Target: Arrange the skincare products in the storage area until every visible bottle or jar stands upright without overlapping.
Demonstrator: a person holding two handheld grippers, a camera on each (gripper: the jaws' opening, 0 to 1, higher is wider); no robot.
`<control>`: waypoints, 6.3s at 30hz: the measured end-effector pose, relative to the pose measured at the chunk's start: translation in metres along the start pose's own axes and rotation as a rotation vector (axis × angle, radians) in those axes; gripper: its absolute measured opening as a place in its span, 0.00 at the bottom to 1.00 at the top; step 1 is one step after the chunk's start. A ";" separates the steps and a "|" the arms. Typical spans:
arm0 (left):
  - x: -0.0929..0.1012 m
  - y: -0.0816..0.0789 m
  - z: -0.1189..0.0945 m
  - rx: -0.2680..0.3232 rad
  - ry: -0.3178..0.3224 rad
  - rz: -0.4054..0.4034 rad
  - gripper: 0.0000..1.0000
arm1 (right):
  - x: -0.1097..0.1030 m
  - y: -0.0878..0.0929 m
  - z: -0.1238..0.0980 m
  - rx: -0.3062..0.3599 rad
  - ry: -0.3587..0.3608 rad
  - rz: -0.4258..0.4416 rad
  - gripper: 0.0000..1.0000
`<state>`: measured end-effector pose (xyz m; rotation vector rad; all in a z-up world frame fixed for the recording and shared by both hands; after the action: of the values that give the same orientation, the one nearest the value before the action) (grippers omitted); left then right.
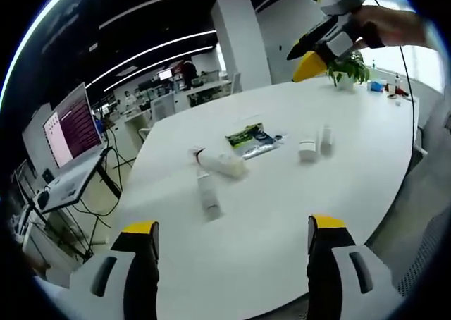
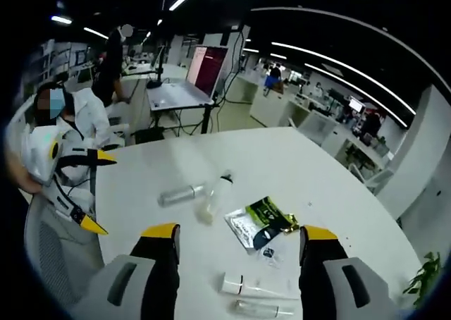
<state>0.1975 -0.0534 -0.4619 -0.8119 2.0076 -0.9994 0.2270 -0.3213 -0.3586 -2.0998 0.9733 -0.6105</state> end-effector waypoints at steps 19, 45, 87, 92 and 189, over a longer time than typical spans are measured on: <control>-0.002 0.004 0.001 -0.022 -0.011 -0.001 0.85 | 0.026 -0.030 0.073 -0.030 -0.104 -0.042 0.71; -0.004 0.008 0.002 -0.059 -0.043 0.002 0.83 | 0.040 -0.005 0.163 -0.119 -0.223 0.166 0.53; -0.008 0.008 -0.001 -0.059 -0.083 -0.018 0.79 | 0.043 0.005 0.279 -0.189 -0.183 0.243 0.37; -0.008 0.007 -0.002 -0.058 -0.086 -0.021 0.78 | 0.043 0.005 0.283 -0.224 -0.148 0.185 0.30; 0.023 -0.161 -0.085 0.344 0.956 -0.343 0.66 | -0.132 0.013 -0.082 0.770 -0.773 0.249 0.21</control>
<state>0.1488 -0.1197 -0.2975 -0.5257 2.3540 -2.1678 0.0876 -0.2570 -0.3328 -1.3011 0.4256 0.0068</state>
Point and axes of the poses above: the point that each gripper's makers call its tool centre point, and the gripper's own axes: z roughly forward along the fingers, x roughly to its right, y roughly out of its underside, the point moved 10 cm from there along -z, roughly backward along the fingers, and after that the axes turned 14 degrees about -y, right-handed, at the moved point
